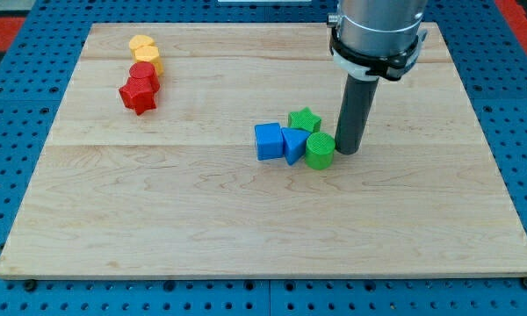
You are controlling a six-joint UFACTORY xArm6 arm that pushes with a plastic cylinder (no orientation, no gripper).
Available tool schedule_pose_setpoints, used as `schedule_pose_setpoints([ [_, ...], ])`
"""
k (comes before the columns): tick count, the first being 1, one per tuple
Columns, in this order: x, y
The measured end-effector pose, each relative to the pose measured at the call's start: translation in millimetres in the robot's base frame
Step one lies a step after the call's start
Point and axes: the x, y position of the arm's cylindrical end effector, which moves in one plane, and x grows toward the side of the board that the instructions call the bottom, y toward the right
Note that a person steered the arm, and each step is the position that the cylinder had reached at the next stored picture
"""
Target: Move green circle to blue cube
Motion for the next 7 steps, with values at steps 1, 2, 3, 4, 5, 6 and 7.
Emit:
schedule_pose_setpoints([
  [1,9.2,-8.9],
  [2,6.7,5.8],
  [3,12.3,-5.3],
  [4,20.2,-21.7],
  [5,30.0,-39.9],
  [6,40.3,-49.3],
  [7,40.3,-66.8],
])
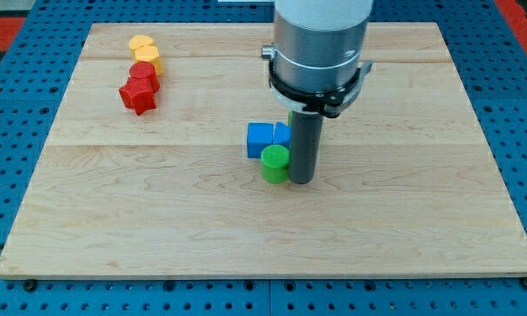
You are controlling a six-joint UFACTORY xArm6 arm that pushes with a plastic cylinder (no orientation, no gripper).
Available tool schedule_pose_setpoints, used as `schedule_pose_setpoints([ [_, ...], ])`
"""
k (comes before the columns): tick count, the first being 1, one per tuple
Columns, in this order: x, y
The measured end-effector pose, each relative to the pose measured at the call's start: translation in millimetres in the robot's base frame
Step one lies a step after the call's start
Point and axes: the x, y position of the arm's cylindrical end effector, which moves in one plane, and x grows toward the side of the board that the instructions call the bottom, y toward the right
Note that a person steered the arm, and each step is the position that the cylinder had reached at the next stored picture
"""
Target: Move green circle to blue cube
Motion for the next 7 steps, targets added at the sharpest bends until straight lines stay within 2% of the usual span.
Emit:
schedule_pose_setpoints([
  [2,0.6,-10.4],
  [3,3.8,-49.8],
  [4,3.8,-121.9],
  [5,1.7,-140.7],
  [6,-9.8,-107.3],
  [7,-11.4,-109.2],
])
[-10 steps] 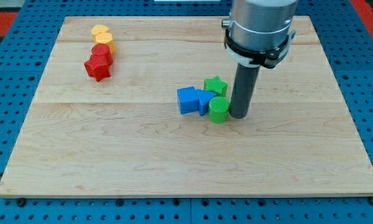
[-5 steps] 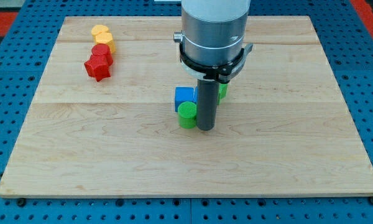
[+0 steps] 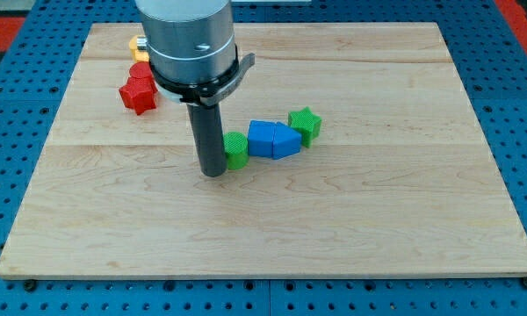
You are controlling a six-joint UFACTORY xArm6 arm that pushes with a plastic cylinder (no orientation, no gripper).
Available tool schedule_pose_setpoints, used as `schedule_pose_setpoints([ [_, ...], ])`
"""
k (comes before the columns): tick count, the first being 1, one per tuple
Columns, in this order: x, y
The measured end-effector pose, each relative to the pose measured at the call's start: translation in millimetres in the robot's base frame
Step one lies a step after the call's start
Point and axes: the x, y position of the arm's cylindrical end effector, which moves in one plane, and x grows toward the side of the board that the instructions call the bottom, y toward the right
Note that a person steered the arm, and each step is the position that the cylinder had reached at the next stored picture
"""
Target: Move green circle to blue cube
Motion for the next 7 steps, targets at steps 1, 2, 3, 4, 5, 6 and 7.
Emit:
schedule_pose_setpoints([
  [1,-17.5,-43.3],
  [2,-52.1,-34.3],
  [3,-34.3,-9.3],
  [4,3.6,20.0],
  [5,14.0,20.0],
  [6,14.0,29.2],
  [7,14.0,54.4],
])
